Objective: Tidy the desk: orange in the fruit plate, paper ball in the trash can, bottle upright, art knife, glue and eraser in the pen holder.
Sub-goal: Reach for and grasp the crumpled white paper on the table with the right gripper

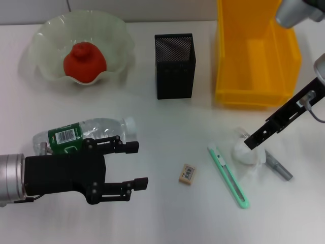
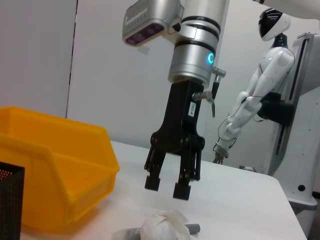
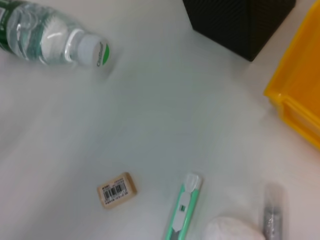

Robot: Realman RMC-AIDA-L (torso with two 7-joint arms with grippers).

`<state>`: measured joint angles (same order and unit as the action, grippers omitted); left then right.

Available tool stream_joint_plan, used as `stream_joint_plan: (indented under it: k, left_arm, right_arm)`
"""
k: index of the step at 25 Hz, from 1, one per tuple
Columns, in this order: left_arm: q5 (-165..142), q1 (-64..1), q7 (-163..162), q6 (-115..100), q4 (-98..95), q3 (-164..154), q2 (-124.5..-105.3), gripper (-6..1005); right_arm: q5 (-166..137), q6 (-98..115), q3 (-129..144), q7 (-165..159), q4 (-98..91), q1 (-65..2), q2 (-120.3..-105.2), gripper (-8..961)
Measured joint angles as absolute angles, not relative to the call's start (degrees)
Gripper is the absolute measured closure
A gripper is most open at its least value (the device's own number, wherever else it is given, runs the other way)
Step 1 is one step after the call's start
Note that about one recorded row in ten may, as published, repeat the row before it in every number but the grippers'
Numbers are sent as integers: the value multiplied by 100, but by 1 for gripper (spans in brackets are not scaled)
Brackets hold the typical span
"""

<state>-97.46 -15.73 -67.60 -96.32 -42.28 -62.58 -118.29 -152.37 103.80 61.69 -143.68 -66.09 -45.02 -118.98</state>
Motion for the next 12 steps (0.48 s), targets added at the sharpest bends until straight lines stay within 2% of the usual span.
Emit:
stream_joint_plan:
  k: [12]
  left_arm:
    - [-9747,-1589,-6767,-9646,-4228,-6260,-11830,226]
  right_arm:
    - [-15318,9827,6596,-14509,-5843,-4619,-11902,135]
